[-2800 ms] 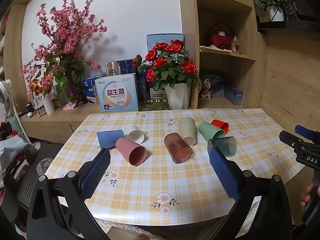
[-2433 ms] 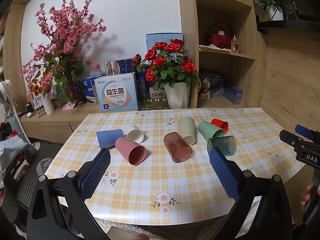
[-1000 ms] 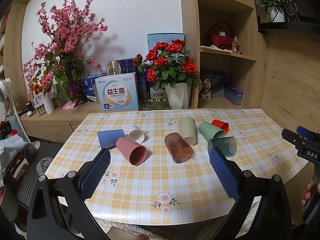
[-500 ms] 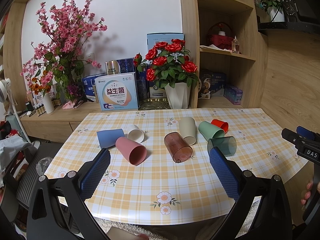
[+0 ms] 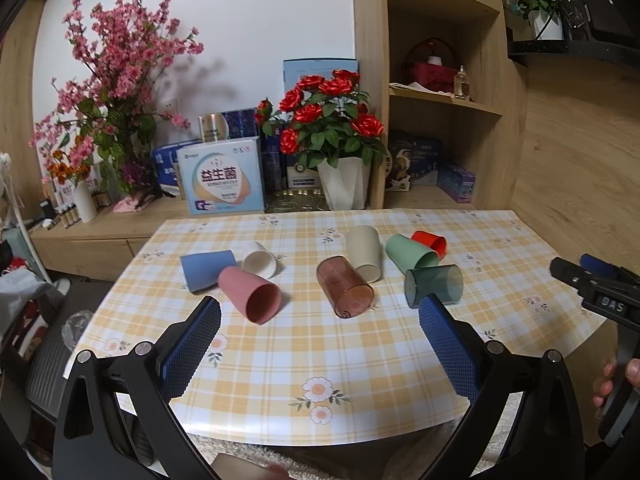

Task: Flip cup upside down
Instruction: 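Move the left tool toward the blue cup lying on its side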

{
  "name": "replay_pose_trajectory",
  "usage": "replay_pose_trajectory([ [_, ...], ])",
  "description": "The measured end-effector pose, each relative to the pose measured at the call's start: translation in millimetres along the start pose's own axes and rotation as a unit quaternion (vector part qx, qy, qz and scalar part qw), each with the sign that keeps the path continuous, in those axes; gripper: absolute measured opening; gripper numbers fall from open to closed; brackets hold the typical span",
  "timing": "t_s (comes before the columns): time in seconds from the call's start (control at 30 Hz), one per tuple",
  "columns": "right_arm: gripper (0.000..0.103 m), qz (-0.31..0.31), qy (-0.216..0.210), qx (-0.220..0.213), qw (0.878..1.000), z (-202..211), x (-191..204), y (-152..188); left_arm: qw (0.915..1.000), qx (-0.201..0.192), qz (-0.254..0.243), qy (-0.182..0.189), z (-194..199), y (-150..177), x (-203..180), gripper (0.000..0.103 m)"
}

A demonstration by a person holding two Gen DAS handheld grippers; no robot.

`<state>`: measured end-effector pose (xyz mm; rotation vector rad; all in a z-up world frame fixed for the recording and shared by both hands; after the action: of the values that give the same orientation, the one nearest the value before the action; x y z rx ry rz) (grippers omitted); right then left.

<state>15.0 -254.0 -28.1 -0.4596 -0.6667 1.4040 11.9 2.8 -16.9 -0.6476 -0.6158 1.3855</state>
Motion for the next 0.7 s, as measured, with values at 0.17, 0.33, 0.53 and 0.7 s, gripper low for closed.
replay_pose_trajectory([
  [0.17, 0.087, -0.008, 0.003, 0.02, 1.0, -20, -8, -6, 0.9998, 0.01, 0.006, 0.016, -15, 3, 6, 0.097],
  [0.33, 0.087, 0.018, 0.006, 0.047, 0.999, -52, -8, -13, 0.9976, 0.011, 0.069, 0.003, -41, -1, 50, 0.097],
  [0.53, 0.089, 0.015, -0.029, 0.076, 0.997, -90, -9, -21, 0.9919, 0.06, 0.095, -0.059, -79, -20, 120, 0.097],
  [0.7, 0.089, 0.009, -0.05, 0.089, 0.995, -115, -7, -28, 0.9904, 0.055, 0.077, -0.101, -108, -46, 177, 0.097],
])
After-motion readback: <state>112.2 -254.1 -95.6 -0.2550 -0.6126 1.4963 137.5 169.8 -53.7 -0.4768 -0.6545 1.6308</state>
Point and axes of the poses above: each gripper's, at about its wrist camera, not at the fingertips, and z roughly against the way its jaws point, x to its left, y to its underside, the point moved 1 cm from there along -z, roughly the way its jaws point, and after that the axes turned 14 degrees about x, right-handed, at the moved point
